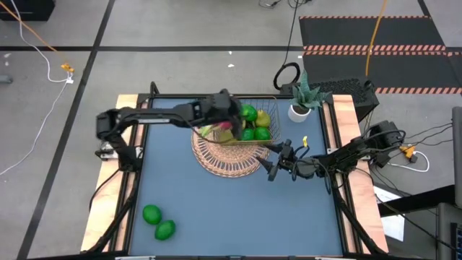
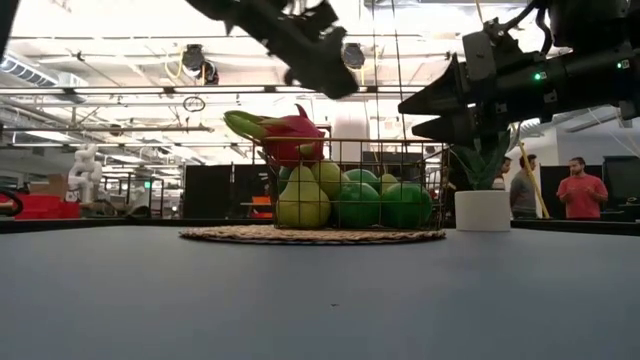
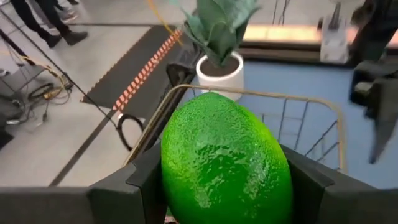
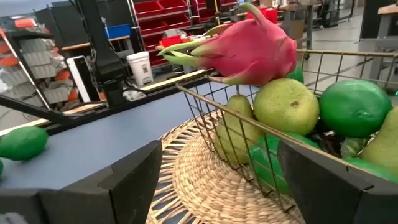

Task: Build produce basket
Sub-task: Put the green lime into the wire basket

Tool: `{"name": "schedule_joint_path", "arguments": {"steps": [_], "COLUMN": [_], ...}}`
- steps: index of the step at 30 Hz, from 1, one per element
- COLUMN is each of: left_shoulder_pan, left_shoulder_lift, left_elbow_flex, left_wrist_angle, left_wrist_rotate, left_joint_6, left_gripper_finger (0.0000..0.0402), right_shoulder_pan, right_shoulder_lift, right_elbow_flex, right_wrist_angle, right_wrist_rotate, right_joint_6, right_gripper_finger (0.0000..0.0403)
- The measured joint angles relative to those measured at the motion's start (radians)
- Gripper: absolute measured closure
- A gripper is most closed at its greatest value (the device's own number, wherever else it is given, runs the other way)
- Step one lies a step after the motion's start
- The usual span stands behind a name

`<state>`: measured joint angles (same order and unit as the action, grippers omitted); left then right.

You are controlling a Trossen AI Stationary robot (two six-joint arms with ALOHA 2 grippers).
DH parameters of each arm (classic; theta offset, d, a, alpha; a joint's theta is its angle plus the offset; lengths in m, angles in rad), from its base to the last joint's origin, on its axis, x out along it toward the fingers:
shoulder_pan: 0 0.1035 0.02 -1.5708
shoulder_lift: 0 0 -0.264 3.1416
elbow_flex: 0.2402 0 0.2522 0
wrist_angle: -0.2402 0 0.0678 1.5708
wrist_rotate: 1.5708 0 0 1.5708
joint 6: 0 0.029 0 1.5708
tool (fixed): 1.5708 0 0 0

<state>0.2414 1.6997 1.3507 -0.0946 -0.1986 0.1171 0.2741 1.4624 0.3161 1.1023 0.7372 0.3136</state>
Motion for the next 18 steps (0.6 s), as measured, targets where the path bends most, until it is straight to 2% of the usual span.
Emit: {"name": "schedule_joint_path", "arguments": {"steps": [7,11,18], "left_shoulder_pan": [0.046,0.072,0.085], "left_shoulder_lift": [0.2,0.26,0.263], "left_elbow_flex": [0.201,0.233,0.241], "left_wrist_angle": [-0.187,-0.218,-0.224], "left_wrist_rotate": [-0.001,-0.003,-0.002], "left_joint_6": [0.031,0.092,0.12], "left_gripper_finger": [0.0174,0.0173,0.016], "right_shoulder_pan": [0.0,0.0,0.0], "right_shoulder_lift": [0.0,0.0,0.0], "right_elbow_flex": [0.0,0.0,0.0], "right_wrist_angle": [-0.011,-0.05,-0.068], "right_wrist_rotate": [-0.002,-0.005,-0.005], "right_joint_6": [-0.012,0.007,0.021], "right_gripper_finger": [0.0091,0.0091,0.0091]}}
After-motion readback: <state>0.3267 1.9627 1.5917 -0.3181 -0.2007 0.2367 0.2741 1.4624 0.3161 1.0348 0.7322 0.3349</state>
